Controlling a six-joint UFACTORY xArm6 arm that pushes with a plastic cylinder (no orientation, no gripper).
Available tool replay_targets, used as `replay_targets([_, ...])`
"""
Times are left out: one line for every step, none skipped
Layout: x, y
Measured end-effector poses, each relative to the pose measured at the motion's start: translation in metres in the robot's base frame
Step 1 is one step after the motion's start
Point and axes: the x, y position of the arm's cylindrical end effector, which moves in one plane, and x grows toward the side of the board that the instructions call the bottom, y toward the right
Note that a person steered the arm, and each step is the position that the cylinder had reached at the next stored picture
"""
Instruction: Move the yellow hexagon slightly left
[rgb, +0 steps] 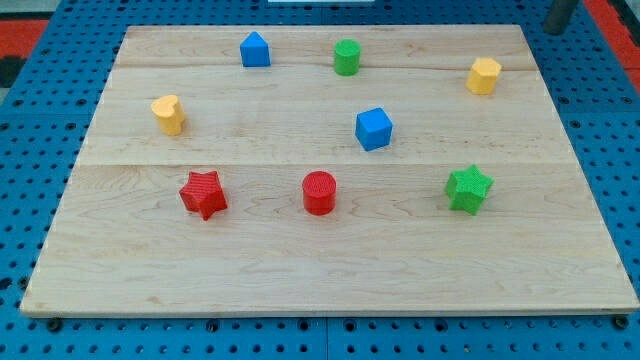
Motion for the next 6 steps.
replay_targets([0.000, -0.005])
replay_targets([0.036, -0.037])
replay_targets([0.054, -0.039])
replay_targets([0.057, -0.066])
replay_targets([0.064, -0.119])
replay_targets([0.104, -0.077])
